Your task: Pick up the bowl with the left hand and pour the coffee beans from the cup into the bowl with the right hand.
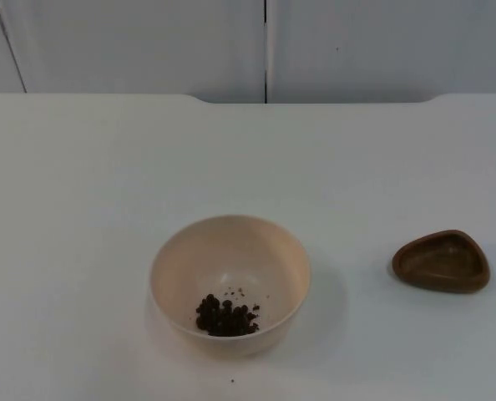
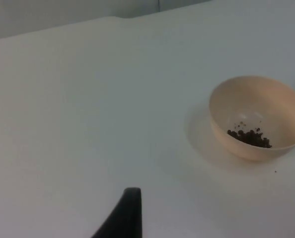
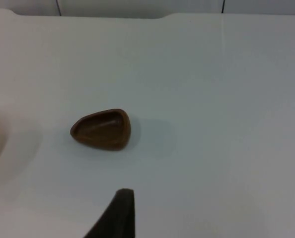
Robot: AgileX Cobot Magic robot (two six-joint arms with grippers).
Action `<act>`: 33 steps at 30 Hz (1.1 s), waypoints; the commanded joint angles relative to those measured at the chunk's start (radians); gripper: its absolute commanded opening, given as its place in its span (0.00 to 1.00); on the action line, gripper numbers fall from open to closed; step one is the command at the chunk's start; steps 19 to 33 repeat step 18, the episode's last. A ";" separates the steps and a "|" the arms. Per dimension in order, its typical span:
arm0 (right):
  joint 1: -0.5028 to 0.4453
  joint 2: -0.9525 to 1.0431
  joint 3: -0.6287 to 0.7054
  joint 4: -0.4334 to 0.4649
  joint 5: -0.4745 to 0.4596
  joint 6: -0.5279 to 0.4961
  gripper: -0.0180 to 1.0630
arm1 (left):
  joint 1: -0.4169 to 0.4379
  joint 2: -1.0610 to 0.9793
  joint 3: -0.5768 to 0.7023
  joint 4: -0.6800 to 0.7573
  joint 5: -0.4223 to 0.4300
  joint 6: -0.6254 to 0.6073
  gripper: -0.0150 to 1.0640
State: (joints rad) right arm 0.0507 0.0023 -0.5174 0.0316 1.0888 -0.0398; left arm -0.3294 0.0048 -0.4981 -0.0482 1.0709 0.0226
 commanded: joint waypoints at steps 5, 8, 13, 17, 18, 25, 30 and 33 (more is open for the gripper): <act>-0.006 -0.002 0.003 -0.003 -0.011 0.003 0.99 | 0.111 -0.005 0.004 0.004 0.003 -0.006 0.99; -0.006 -0.002 0.003 -0.003 -0.011 0.003 0.99 | 0.150 -0.005 0.004 0.004 0.003 -0.006 0.99; -0.006 -0.002 0.003 -0.003 -0.011 0.003 0.99 | 0.232 -0.005 0.004 0.004 0.003 -0.006 0.99; -0.006 -0.002 0.003 -0.003 -0.011 0.003 0.99 | 0.284 -0.005 0.004 0.004 0.003 -0.006 0.99; -0.006 -0.002 0.003 -0.003 -0.011 0.003 0.99 | 0.310 -0.005 0.004 0.004 0.003 -0.006 0.99; -0.006 -0.002 0.003 -0.003 -0.011 0.003 0.99 | 0.310 -0.005 0.004 0.004 0.003 -0.006 0.99; -0.006 -0.002 0.003 -0.003 -0.011 0.003 0.99 | 0.310 -0.005 0.004 0.004 0.003 -0.006 0.99; -0.006 -0.002 0.003 -0.003 -0.011 0.003 0.99 | 0.310 -0.005 0.004 0.004 0.003 -0.006 0.99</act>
